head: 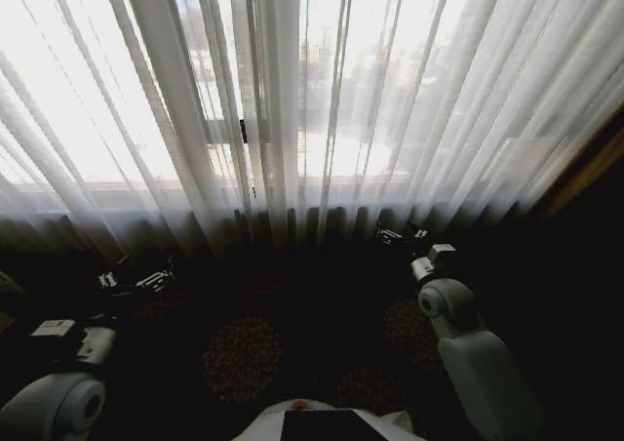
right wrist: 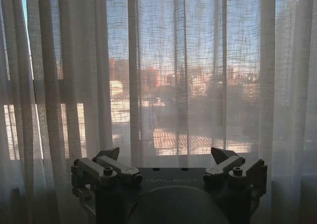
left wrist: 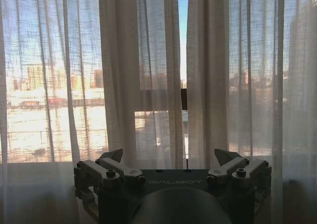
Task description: Open the curtains by pulling them apart, changing their state from closed to fully open.
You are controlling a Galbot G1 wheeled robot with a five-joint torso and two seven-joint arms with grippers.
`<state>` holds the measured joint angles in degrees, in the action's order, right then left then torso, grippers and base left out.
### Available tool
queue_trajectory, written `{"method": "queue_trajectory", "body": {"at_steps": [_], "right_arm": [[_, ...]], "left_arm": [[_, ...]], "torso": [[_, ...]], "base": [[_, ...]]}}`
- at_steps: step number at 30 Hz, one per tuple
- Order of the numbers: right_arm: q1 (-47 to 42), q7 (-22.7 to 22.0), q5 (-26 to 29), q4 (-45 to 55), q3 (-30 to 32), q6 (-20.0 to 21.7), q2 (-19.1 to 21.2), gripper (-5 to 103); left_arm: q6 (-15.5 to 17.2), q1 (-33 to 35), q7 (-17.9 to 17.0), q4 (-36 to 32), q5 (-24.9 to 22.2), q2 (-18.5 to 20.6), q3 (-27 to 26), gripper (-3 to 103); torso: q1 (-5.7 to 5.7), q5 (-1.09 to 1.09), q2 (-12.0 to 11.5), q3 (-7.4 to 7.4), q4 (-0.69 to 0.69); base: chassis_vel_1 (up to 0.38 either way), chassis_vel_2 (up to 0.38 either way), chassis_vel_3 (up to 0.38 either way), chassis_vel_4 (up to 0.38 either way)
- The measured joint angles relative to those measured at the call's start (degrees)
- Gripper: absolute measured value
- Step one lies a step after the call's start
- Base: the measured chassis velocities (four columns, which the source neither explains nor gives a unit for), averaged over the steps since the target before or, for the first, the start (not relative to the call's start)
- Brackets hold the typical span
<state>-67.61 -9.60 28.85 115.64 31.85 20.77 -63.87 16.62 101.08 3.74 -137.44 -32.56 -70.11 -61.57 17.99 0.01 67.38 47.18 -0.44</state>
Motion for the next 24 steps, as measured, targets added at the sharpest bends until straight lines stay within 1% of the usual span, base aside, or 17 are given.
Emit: {"method": "queue_trajectory", "body": {"at_steps": [16, 18, 19, 20, 22, 23, 24], "right_arm": [[-0.45, 0.00, -0.34, -0.01, 0.05, -0.43, -0.20, 100], [-2.71, 0.01, -2.07, -0.16, 0.51, -2.80, -1.10, 100], [-2.71, 0.01, -2.07, -0.16, 0.51, -2.80, -1.10, 100], [-3.97, 0.02, -3.07, -0.25, 0.77, -4.17, -1.61, 100], [-7.65, 0.06, -5.98, -0.52, 1.61, -8.09, -3.09, 100], [-7.65, 0.06, -5.98, -0.52, 1.61, -8.09, -3.09, 100], [-9.39, 0.09, -7.30, -0.64, 1.98, -9.96, -3.82, 100]], "left_arm": [[-0.09, 0.00, -0.32, 0.07, 0.12, -0.03, 0.12, 100], [-1.32, -0.05, -2.53, 0.96, 1.04, -0.48, 0.94, 100], [-1.32, -0.05, -2.53, 0.96, 1.04, -0.48, 0.94, 100], [-1.93, -0.08, -3.59, 1.39, 1.50, -0.71, 1.34, 100], [-4.06, -0.19, -7.23, 2.86, 3.06, -1.52, 2.76, 100], [-4.06, -0.19, -7.23, 2.86, 3.06, -1.52, 2.76, 100], [-5.05, -0.26, -9.00, 3.56, 3.80, -1.89, 3.39, 100]], "torso": [[0.00, 0.00, 0.00, 0.00, 0.01], [0.00, 0.00, 0.00, 0.00, 0.01], [0.00, 0.00, 0.00, 0.00, 0.01], [0.01, 0.00, 0.00, 0.00, 0.00], [0.00, 0.00, 0.00, 0.00, -0.01], [0.00, 0.00, 0.00, 0.00, -0.01], [0.00, 0.00, 0.00, -0.01, 0.00]], "base": [[0.000, 0.000, 0.000, 0.000], [0.000, 0.000, 0.000, 0.000], [0.000, 0.000, 0.000, 0.000], [0.000, 0.000, 0.000, 0.000], [0.000, 0.000, 0.000, 0.000], [0.000, 0.000, 0.000, 0.000], [0.000, 0.000, 0.000, 0.000]]}}
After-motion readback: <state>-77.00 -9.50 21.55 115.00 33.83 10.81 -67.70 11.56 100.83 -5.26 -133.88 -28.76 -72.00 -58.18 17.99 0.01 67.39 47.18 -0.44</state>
